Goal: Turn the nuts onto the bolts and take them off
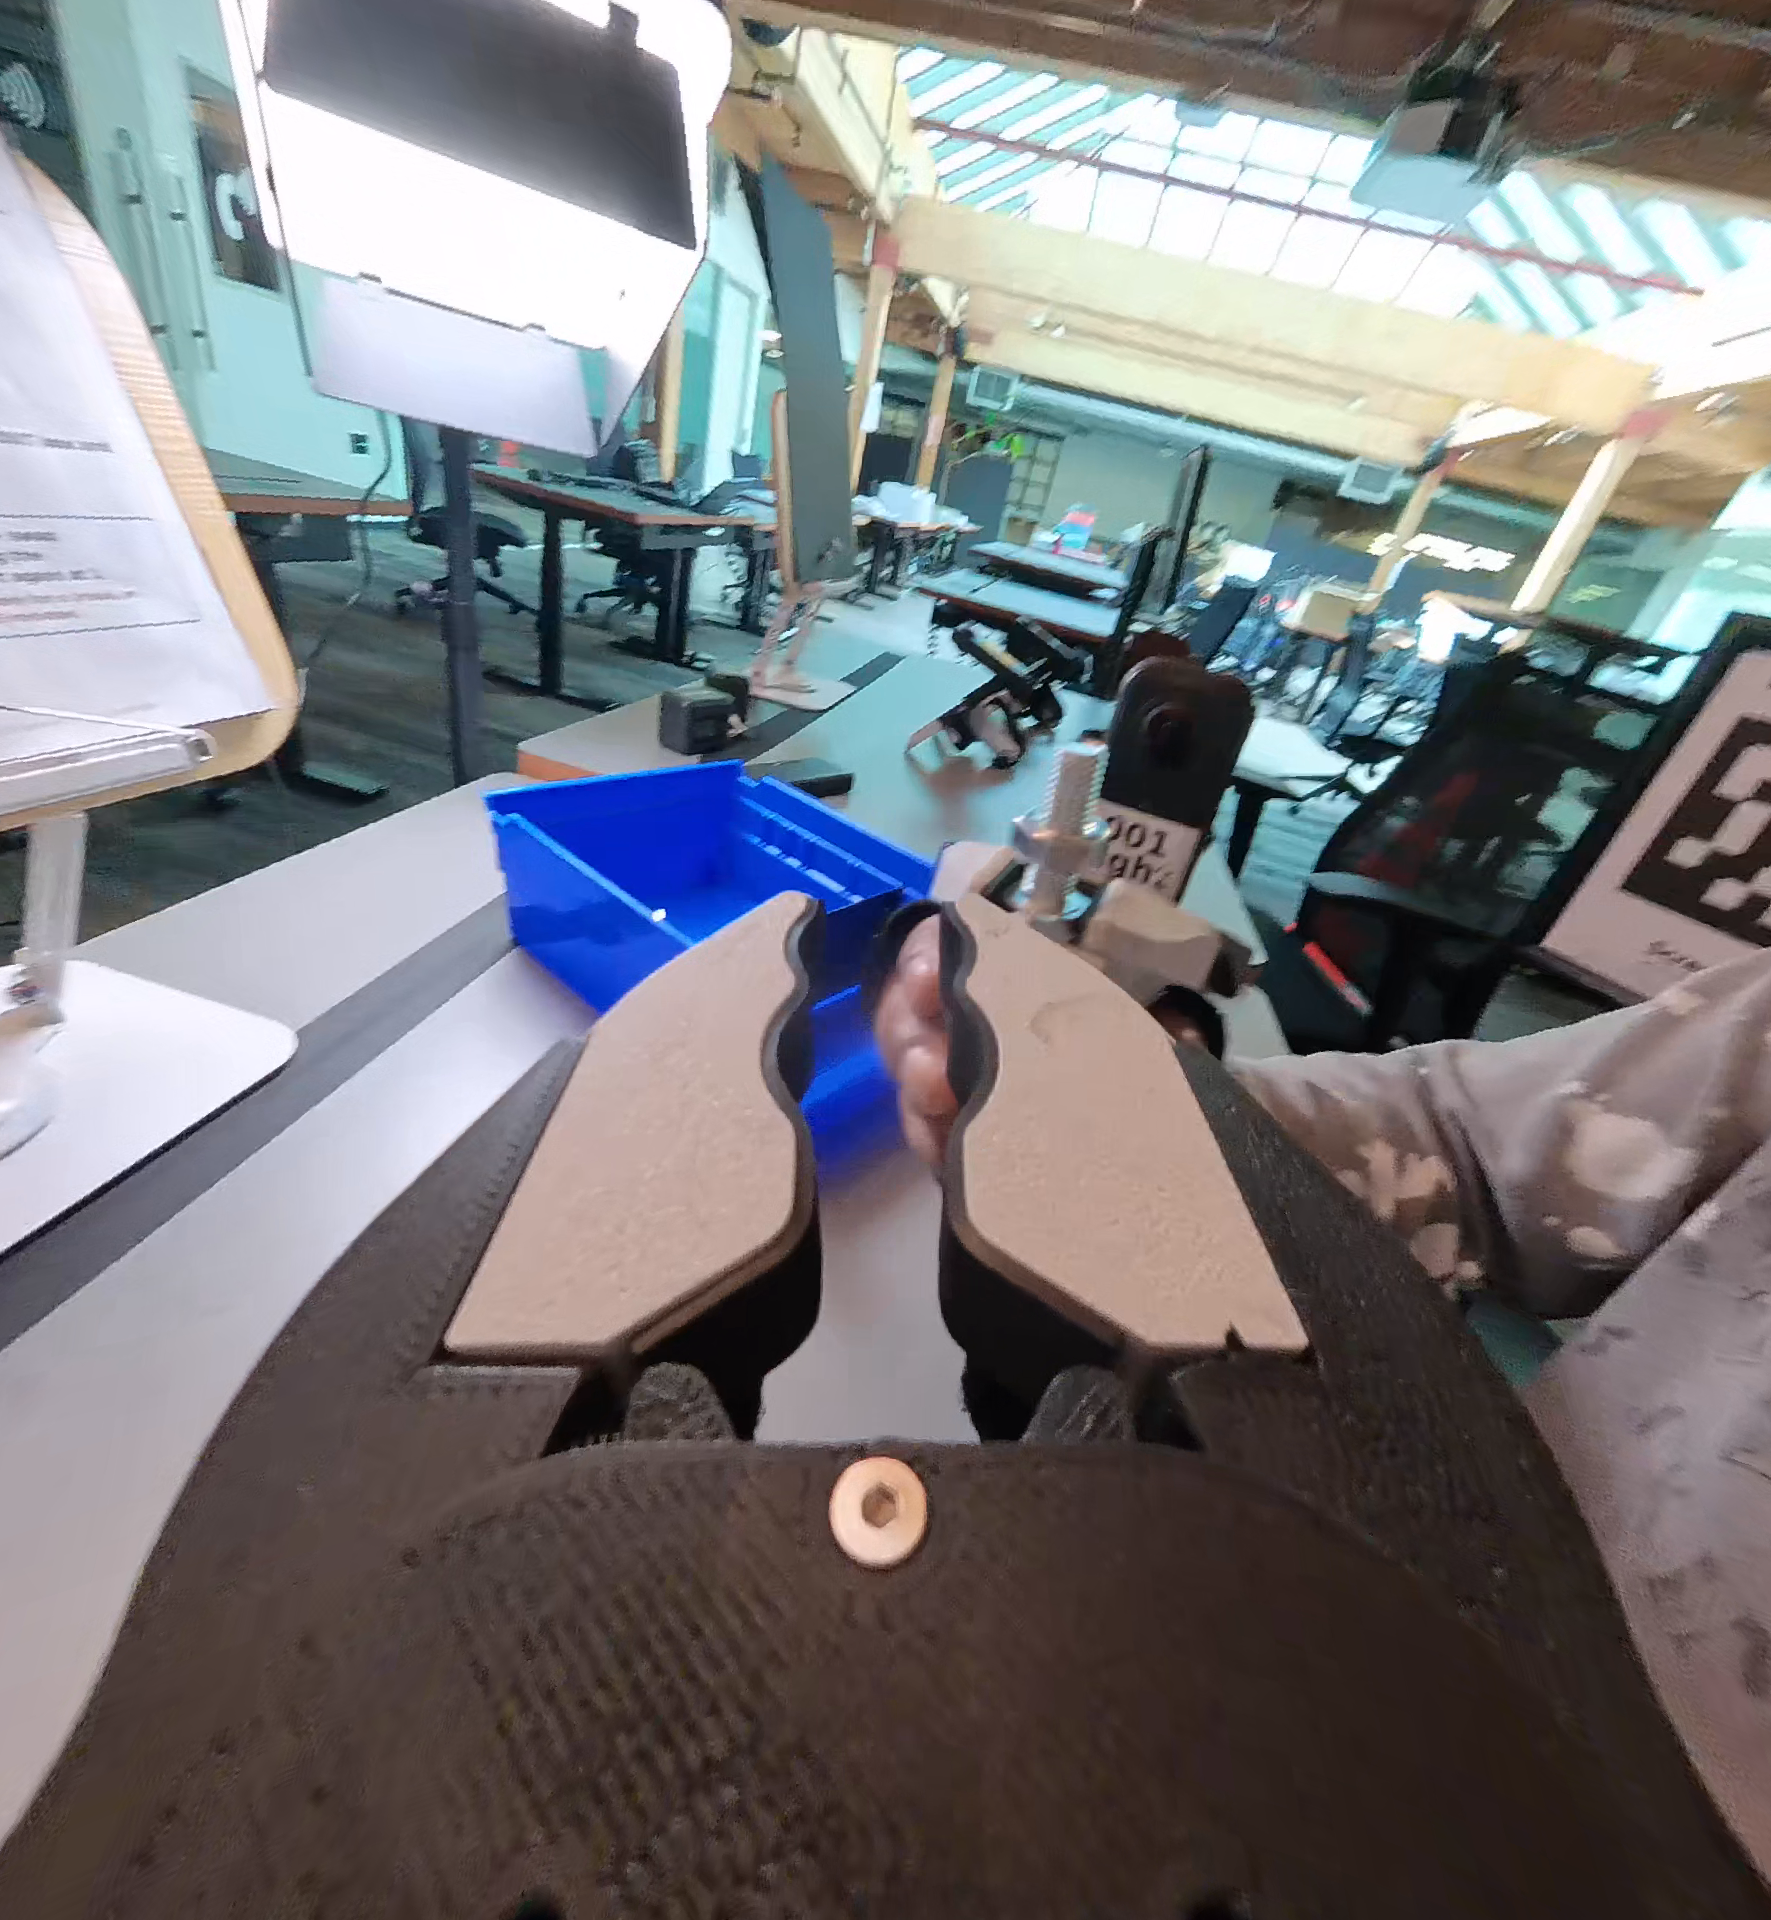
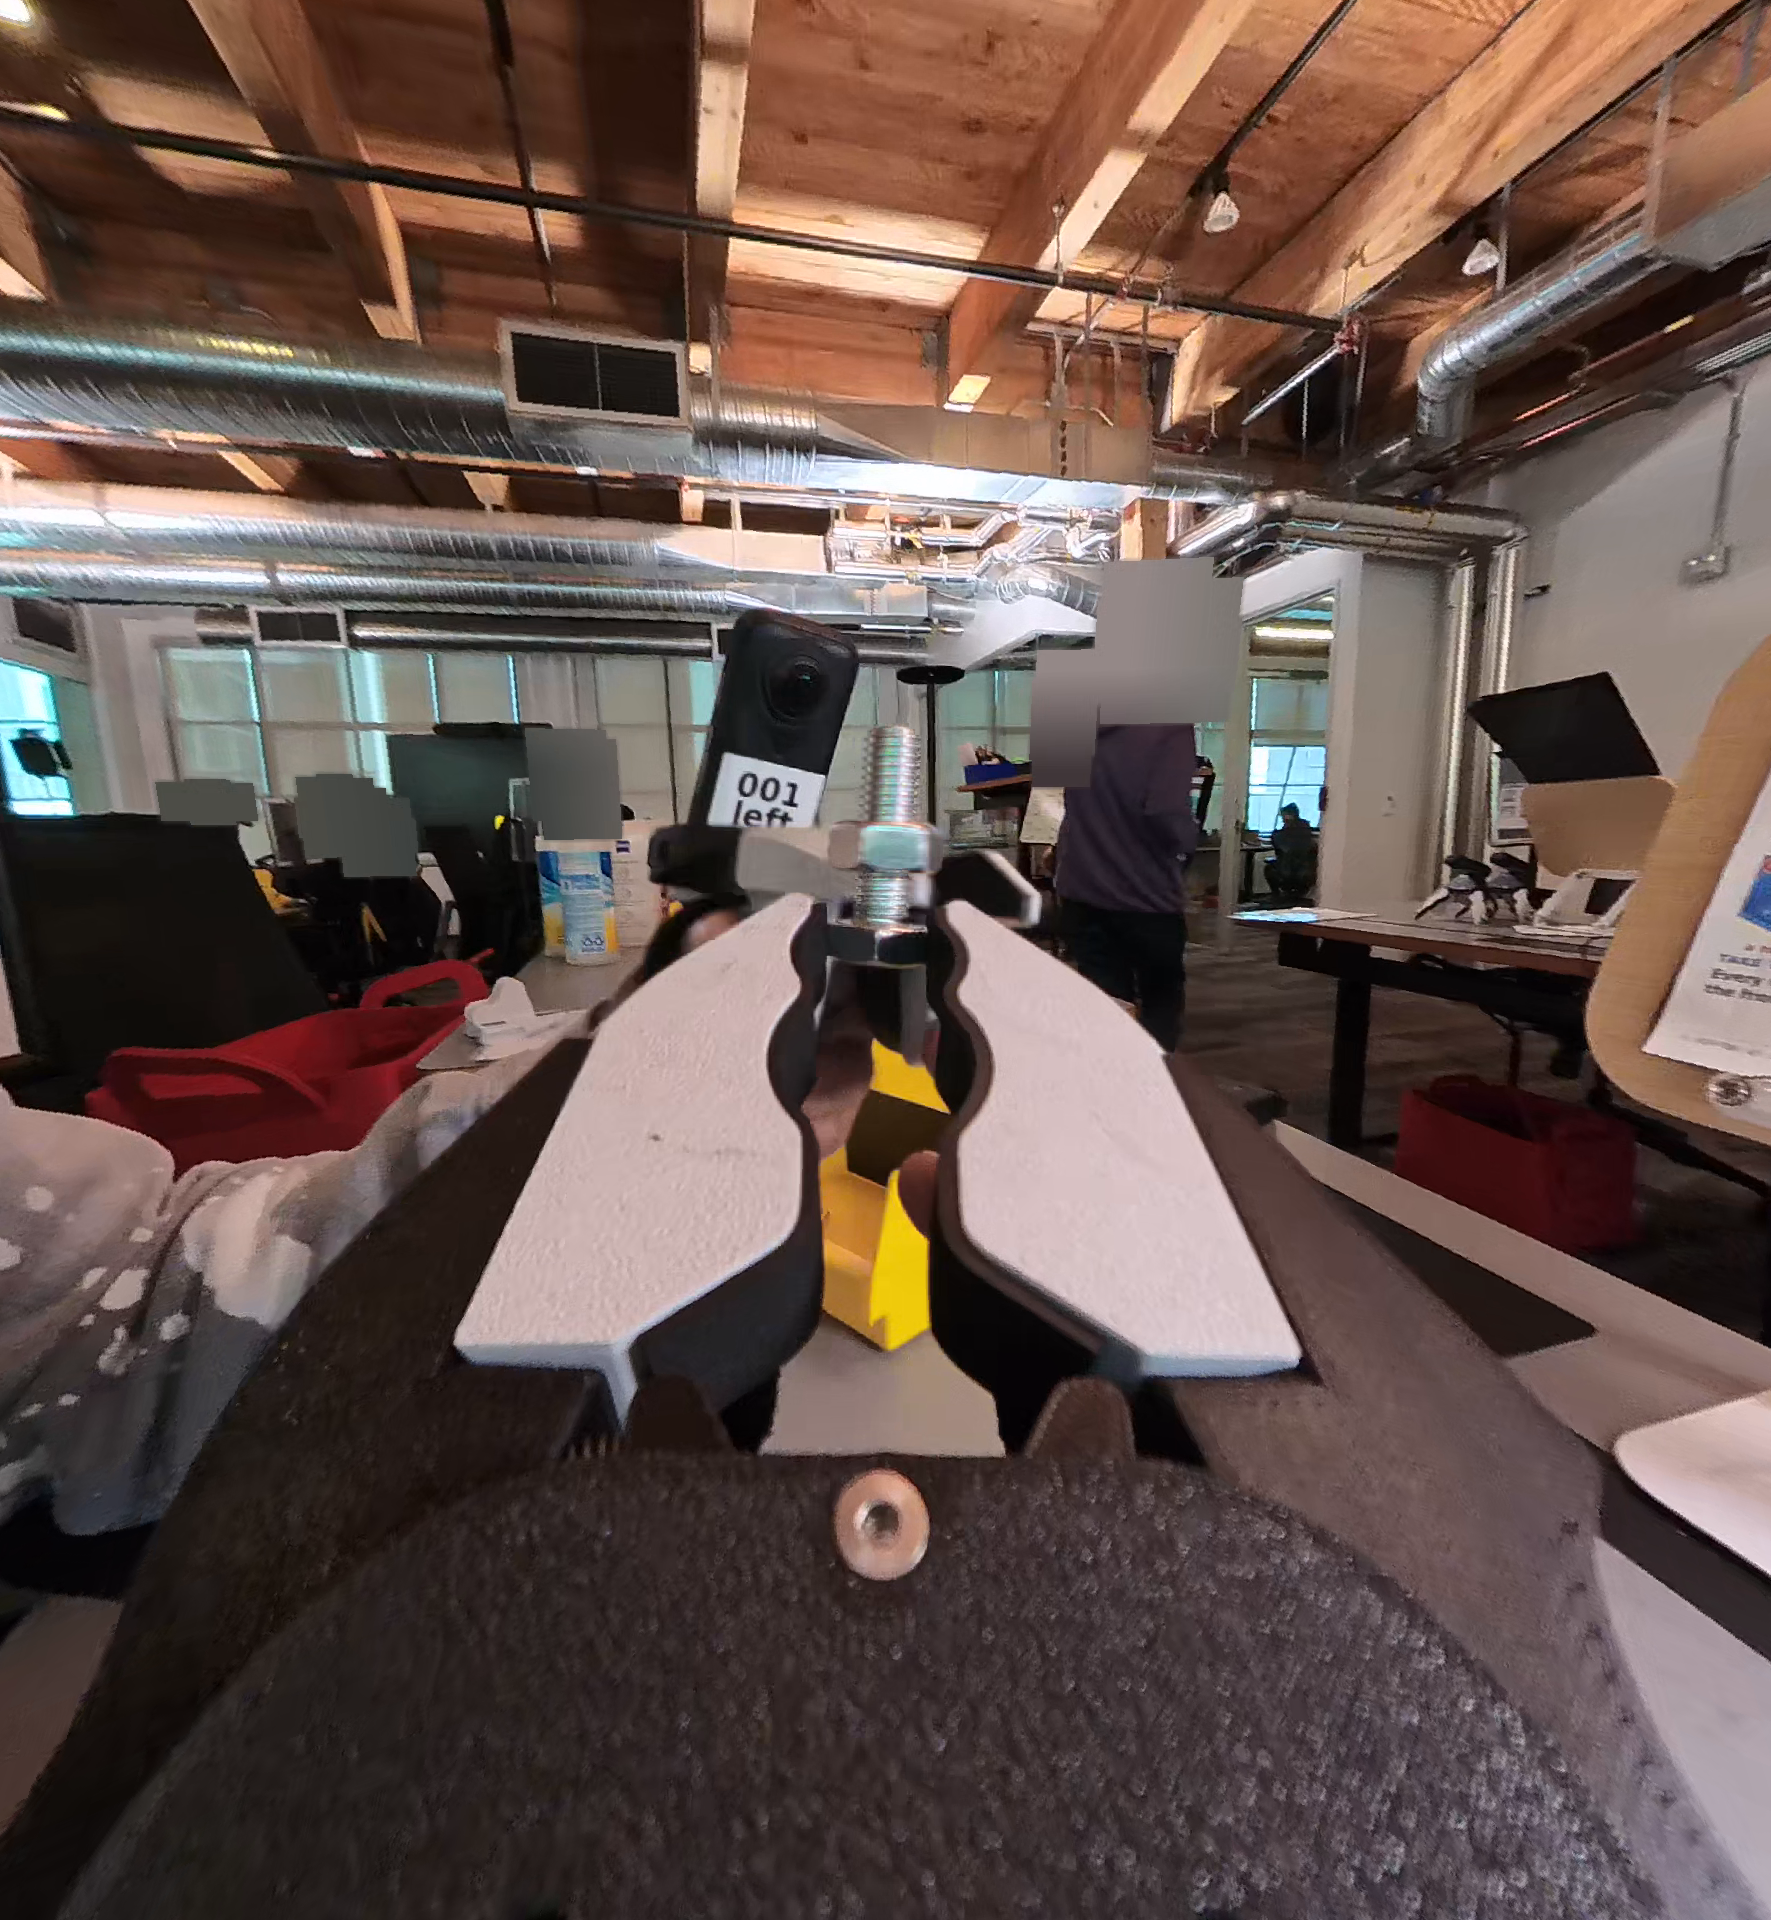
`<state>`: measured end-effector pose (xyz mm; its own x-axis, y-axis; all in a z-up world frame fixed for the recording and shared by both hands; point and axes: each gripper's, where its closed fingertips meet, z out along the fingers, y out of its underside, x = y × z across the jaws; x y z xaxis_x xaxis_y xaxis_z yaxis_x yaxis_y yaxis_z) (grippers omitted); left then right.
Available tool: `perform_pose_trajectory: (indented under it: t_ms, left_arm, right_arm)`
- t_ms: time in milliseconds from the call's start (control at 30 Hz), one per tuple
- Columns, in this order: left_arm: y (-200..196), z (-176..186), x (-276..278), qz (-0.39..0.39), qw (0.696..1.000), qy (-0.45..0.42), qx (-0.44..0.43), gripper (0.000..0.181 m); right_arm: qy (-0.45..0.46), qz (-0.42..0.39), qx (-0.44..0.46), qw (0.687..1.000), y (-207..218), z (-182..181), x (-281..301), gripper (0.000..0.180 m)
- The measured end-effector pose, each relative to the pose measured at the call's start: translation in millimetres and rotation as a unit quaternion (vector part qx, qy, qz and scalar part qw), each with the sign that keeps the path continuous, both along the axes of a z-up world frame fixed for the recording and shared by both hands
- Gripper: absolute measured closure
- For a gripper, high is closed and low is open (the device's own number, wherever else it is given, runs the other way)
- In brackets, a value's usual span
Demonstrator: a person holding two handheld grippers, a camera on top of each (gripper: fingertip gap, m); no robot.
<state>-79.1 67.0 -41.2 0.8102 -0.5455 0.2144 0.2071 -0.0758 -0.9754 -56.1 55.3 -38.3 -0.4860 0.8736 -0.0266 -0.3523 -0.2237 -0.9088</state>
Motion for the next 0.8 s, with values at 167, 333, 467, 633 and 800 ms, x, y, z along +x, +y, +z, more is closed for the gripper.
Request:
perform_pose_trajectory:
  t_ms: [167, 333, 467, 633, 800]
  left_arm:
    - [-6, 7, 20, -0.046, 0.999, -0.01, 0.015, 0.149]
    - [-1, 1, 17, -0.034, 0.999, -0.006, -0.004, 0.158]
    - [0, -3, 0, 0.002, 1.0, 0.016, -0.006, 0.158]
    - [-4, 2, 23, -0.042, 0.999, 0.012, 0.006, 0.149]
    - [6, -10, -1, 0.024, 0.999, 0.038, -0.018, 0.163]
  right_arm:
    - [-0.022, -0.016, 0.004, 1.0, 2, -8, -8, 0.162]
    - [-0.008, -0.008, 0.001, 1.0, -1, -5, -4, 0.162]
    - [-0.002, -0.007, -0.006, 1.0, 4, 1, 0, 0.162]
    - [-0.022, -0.017, -0.004, 1.0, 3, -7, -7, 0.162]
    - [0.004, 0.009, -0.017, 1.0, 0, 2, 2, 0.162]
